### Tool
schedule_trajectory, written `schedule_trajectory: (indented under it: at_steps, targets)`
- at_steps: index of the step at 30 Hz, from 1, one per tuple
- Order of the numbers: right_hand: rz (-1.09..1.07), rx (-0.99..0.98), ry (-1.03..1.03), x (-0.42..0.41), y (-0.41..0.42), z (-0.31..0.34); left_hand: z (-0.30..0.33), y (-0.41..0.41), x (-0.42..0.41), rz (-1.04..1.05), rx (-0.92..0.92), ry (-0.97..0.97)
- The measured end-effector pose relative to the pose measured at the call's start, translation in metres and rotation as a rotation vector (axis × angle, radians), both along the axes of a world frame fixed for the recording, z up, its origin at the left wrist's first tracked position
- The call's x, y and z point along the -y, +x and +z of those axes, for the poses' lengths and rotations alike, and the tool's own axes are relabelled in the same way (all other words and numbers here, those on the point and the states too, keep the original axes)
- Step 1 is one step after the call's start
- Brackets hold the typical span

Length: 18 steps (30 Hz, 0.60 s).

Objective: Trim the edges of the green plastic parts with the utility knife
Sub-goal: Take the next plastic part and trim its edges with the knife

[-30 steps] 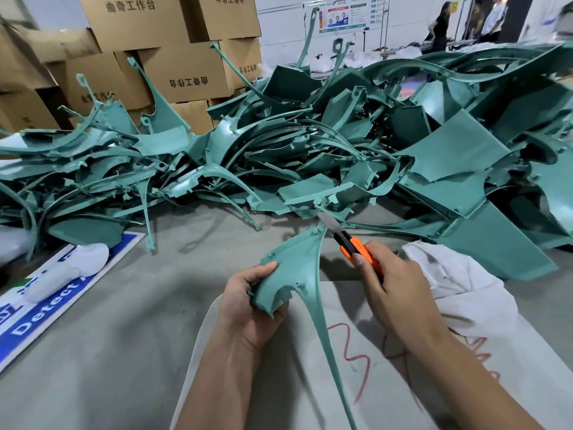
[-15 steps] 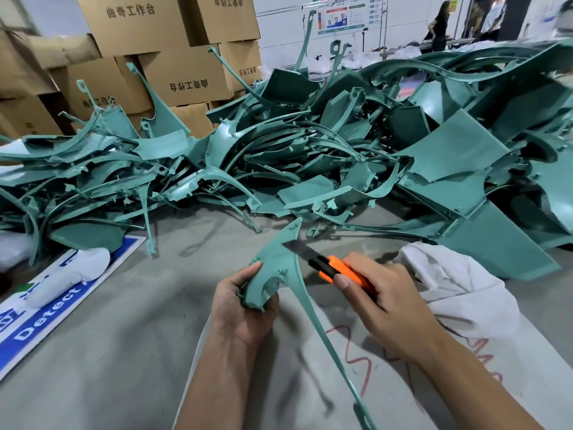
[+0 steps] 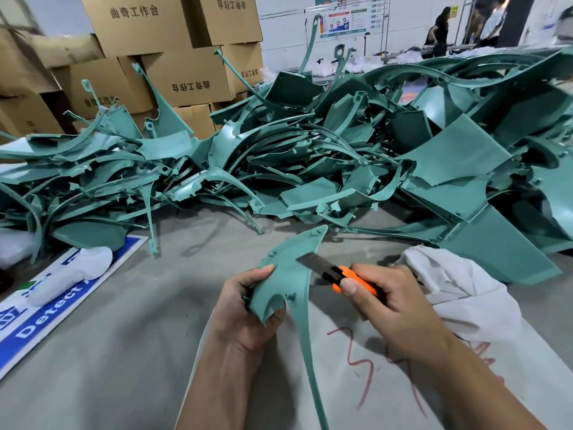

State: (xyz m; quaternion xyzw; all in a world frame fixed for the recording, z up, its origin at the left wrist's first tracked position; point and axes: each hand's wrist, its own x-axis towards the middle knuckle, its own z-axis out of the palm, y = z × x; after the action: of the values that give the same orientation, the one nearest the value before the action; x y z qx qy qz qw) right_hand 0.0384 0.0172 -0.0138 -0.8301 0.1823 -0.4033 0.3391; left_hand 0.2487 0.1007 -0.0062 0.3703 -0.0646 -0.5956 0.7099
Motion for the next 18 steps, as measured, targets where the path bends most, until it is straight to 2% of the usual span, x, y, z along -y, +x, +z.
schedule_trajectory:
  at_steps: [4, 7, 9, 11, 13, 15, 18]
  targets:
    - [-0.231, 0.026, 0.001, 0.011, -0.003, -0.003, 0.004, -0.002, -0.005, -0.04, 0.03, -0.004]
    - [-0.507, -0.053, -0.018, 0.022, -0.005, -0.009, 0.005, -0.002, -0.005, -0.058, 0.05, -0.007]
    - [-0.613, -0.062, 0.0, 0.025, -0.006, -0.011, 0.004, -0.001, -0.005, -0.055, 0.059, -0.016]
    - [-0.563, 0.034, -0.044, 0.022, -0.005, -0.009, 0.002, 0.001, -0.003, -0.037, 0.07, -0.015]
    - [-0.474, 0.092, -0.184, 0.012, -0.002, -0.004, 0.001, 0.002, -0.001, -0.02, 0.082, 0.001]
    - [-0.4, 0.102, -0.302, 0.004, 0.002, -0.002, 0.0, 0.003, 0.0, -0.006, 0.067, -0.005]
    - [-0.322, 0.08, -0.37, -0.002, 0.004, -0.003, -0.002, 0.005, 0.002, 0.014, 0.05, -0.023]
